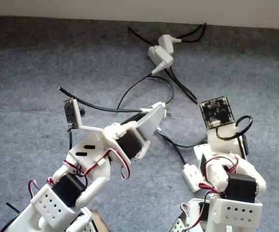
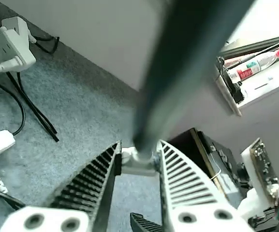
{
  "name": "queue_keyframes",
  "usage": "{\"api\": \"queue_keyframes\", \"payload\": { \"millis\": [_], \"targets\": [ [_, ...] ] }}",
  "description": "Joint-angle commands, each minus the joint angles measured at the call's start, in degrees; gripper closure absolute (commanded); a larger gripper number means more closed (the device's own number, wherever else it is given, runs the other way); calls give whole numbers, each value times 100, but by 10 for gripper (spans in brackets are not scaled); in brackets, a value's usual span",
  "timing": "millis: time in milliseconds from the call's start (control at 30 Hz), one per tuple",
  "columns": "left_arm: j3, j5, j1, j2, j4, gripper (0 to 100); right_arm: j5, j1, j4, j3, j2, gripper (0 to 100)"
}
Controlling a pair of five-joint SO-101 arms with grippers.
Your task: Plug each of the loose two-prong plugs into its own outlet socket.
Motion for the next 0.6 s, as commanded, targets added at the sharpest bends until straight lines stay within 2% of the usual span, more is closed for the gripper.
{"api": "queue_keyframes", "payload": {
  "millis": [0,67,133,267,333,567],
  "targets": [
    [-743,-985,224,681,519,993,141,66,391,-48,-57,646],
    [-919,-1459,338,1358,554,993,141,136,426,233,-57,646],
    [-1015,-1582,418,1930,440,993,141,347,347,497,-57,646],
    [-1112,-2040,804,2774,18,993,211,1209,-338,1191,-57,646],
    [-1095,-2400,1033,3046,-123,993,598,1552,-716,1684,-48,646],
    [-1095,-2462,1130,3257,-220,993,1978,2158,-1560,3011,-40,646]
  ]
}}
